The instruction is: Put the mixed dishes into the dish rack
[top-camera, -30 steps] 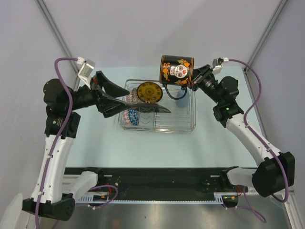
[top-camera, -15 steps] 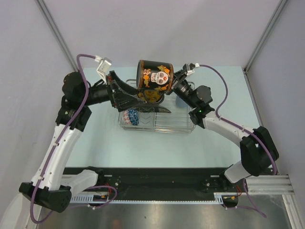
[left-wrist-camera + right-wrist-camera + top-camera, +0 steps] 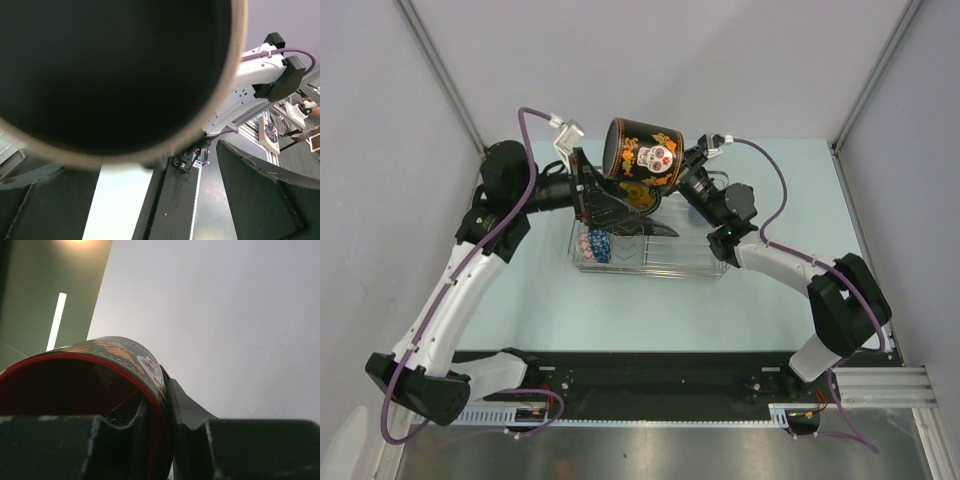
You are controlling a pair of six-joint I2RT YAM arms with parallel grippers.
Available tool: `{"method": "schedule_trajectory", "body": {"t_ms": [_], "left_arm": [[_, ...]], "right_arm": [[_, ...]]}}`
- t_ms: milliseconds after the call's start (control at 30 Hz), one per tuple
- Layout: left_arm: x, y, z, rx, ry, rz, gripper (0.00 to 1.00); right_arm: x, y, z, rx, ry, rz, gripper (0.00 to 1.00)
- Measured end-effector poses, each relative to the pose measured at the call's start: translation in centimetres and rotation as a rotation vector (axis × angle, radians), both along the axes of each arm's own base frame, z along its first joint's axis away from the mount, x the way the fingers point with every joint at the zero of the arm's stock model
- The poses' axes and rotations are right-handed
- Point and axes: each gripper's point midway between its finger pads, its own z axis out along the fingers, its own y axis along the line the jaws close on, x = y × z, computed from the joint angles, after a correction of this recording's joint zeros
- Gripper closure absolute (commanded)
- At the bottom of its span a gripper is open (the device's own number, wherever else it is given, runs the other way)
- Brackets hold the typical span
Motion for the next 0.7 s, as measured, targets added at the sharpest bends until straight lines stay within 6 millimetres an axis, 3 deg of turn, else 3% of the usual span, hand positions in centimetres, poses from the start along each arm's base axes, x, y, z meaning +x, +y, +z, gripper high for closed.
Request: {"method": "schedule_trajectory", "body": {"t_ms": [100, 267, 700], "left_arm": [[0.7, -0.7, 0.0, 0.013, 0.009, -0.002, 0.0], [2.0, -1.0, 0.2, 0.025, 0.006, 0.027, 0.0], [2.4, -2.5, 0.0, 0.044, 0.005, 0.02, 0.05]], "right_arm": [[-0.1, 1.0, -0.3, 0.019, 0.008, 0.022, 1.0], [0.9, 1.1, -0.3, 0.06, 0.026, 0.007, 1.0], [0.3, 1.9, 2.2, 0.162, -0.022, 0.037, 1.0]]}}
